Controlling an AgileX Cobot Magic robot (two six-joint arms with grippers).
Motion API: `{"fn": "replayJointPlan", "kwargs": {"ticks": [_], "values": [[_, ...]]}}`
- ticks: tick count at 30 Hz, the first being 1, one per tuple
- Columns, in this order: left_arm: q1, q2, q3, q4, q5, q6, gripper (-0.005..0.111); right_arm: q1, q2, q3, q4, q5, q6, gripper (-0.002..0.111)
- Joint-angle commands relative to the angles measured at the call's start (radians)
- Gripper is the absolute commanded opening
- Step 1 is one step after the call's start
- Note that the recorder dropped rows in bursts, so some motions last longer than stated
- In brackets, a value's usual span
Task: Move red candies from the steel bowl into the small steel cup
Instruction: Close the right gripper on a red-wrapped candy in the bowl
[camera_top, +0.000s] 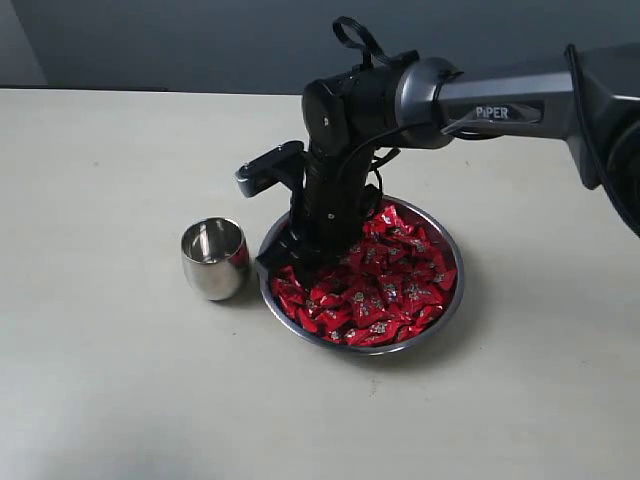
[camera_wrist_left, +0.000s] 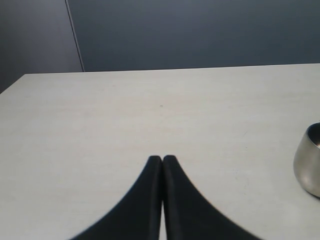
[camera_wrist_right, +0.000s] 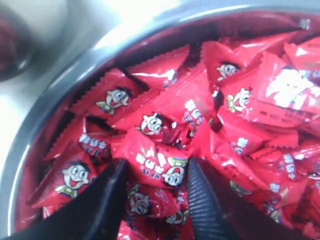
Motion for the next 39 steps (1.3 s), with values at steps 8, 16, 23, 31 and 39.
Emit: {"fn": "replayJointPlan", "kwargs": {"ticks": [8, 16, 23, 31, 39], "values": [[-0.002, -0.004, 0.004, 0.001, -0.002, -0.003, 0.0, 0.0, 0.023, -0.004, -0.008, -0.017, 0.001, 0.039], [-0.002, -0.004, 0.004, 0.001, -0.002, -0.003, 0.0, 0.0, 0.029, -0.004, -0.008, -0.029, 0.003, 0.039], [-0.002, -0.004, 0.004, 0.001, -0.002, -0.003, 0.0, 0.0, 0.029, -0.004, -0.008, -0.035, 0.003, 0.0], [-0.002, -0.004, 0.004, 0.001, -0.002, -0.003, 0.0, 0.0, 0.019, -0.024, -0.01, -0.009, 0.003, 0.0], [-0.002, -0.004, 0.004, 0.001, -0.002, -0.003, 0.0, 0.0, -0.007, -0.104, -0.01, 0.025, 0.003, -0.001]]}}
